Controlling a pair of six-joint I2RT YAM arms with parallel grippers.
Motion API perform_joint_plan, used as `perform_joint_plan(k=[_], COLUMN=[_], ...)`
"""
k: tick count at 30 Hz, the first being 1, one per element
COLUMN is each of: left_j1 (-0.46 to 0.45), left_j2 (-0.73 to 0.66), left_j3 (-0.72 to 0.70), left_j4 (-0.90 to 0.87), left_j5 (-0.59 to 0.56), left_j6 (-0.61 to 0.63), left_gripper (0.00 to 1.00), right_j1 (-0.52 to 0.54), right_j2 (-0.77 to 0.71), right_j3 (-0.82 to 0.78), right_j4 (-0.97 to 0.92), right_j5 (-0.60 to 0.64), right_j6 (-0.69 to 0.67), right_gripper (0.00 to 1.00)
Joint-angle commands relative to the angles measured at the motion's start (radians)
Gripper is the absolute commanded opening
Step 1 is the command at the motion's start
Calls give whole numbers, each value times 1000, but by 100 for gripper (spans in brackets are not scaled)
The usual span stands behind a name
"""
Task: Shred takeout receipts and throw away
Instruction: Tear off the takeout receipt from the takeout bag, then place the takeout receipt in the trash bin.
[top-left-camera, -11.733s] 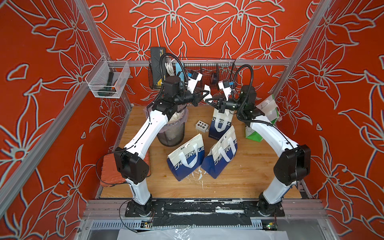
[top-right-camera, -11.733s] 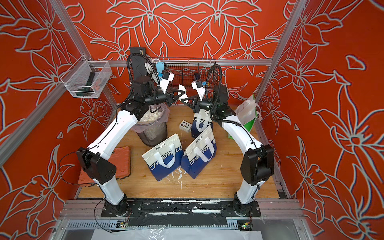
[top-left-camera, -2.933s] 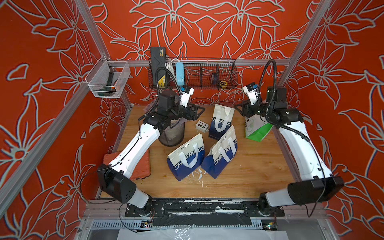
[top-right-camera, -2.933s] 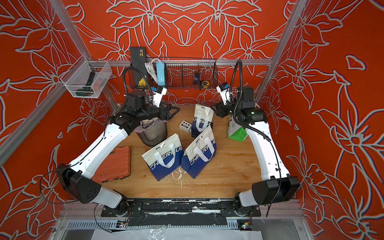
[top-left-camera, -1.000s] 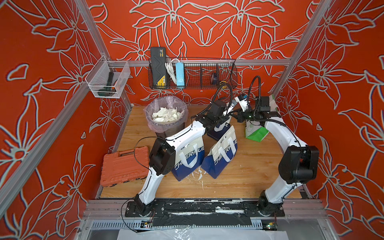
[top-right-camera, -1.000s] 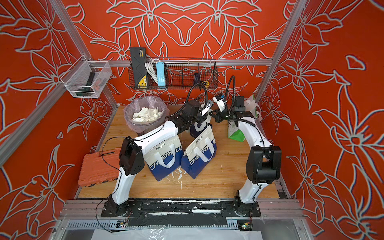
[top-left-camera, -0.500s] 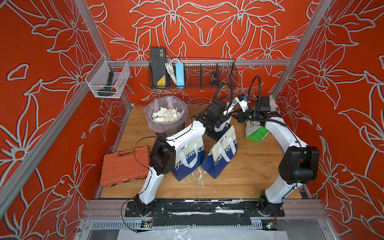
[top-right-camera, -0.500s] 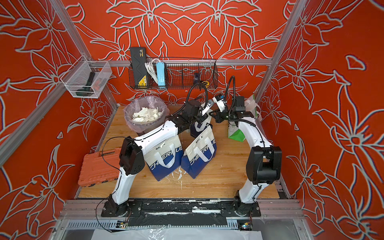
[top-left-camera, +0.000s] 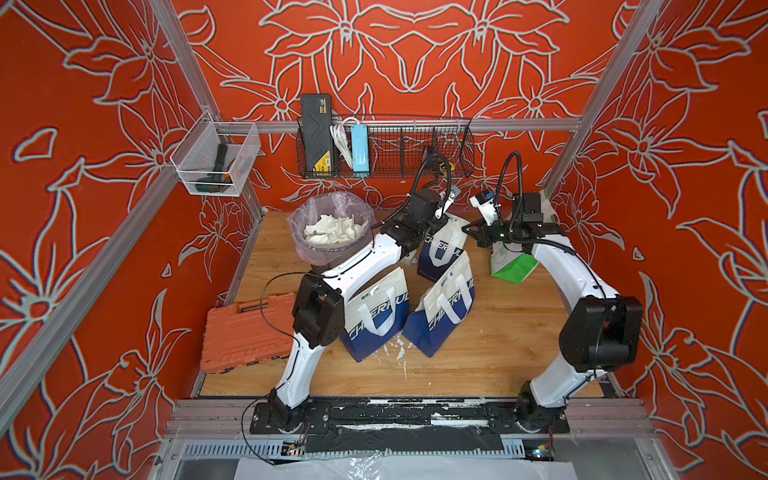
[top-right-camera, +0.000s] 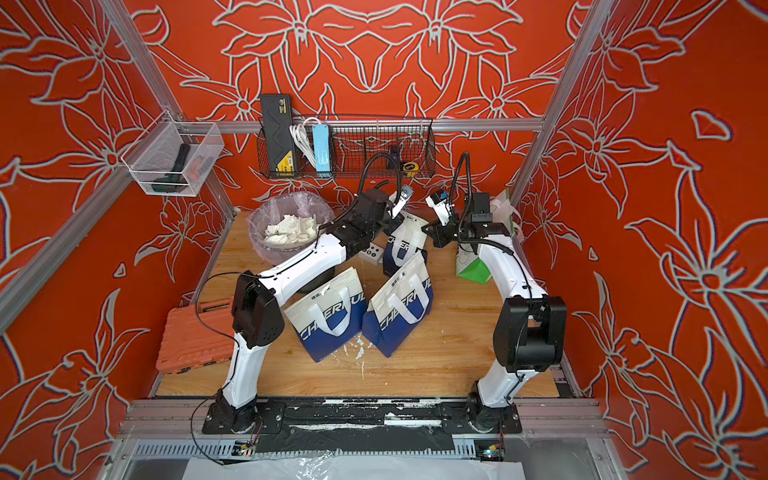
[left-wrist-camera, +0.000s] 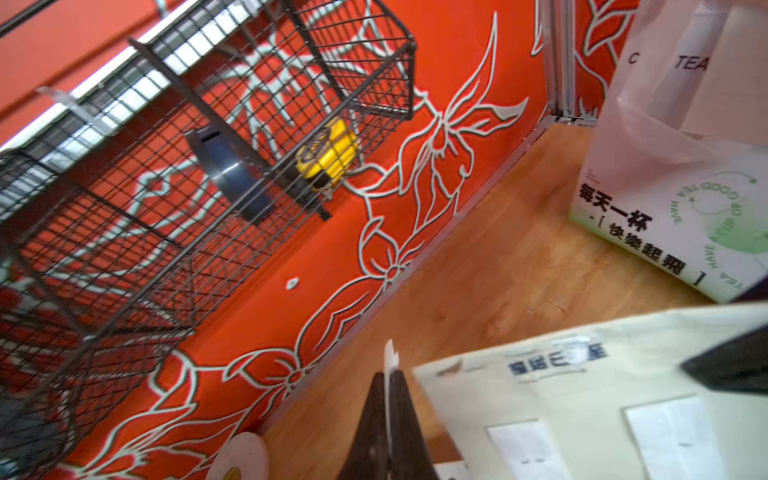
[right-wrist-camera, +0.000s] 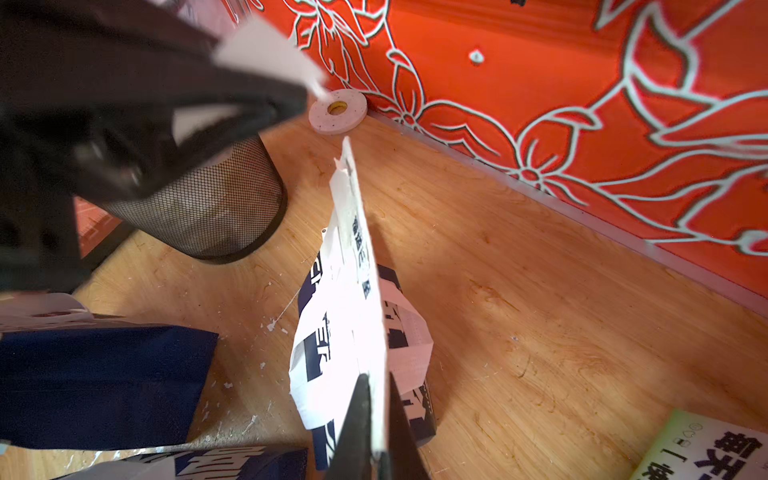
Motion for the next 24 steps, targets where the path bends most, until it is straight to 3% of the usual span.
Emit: perform_joint_plan(k=[1,5,8,10,17,24], left_j1=[16,66,125,163,350,494], left_j2=[-90,-161,-239,-298,-492,-494], left_j3=[52,66,52,12,-167,-226], left_j4=[-60,-205,-318,-369,-490,-587], left_j5=[30,93,122,134,194,358], left_j6=[-33,-97,-140,-159,-272,-380], left_gripper=[0,0,0,0,0,12], right_j1=[-1,-1,-2,-1,-1,3], right_j2=[-18,-35,-57,-76,-133,-148], right_j3=[-7,0,12,22,60,99], right_j4=[-15,20,34,40,46,60], right_j5=[-14,-30,-27,-24,-12,-39], right_j6=[-6,33,56,74,137,192], right_gripper=[2,37,53,69,74,74])
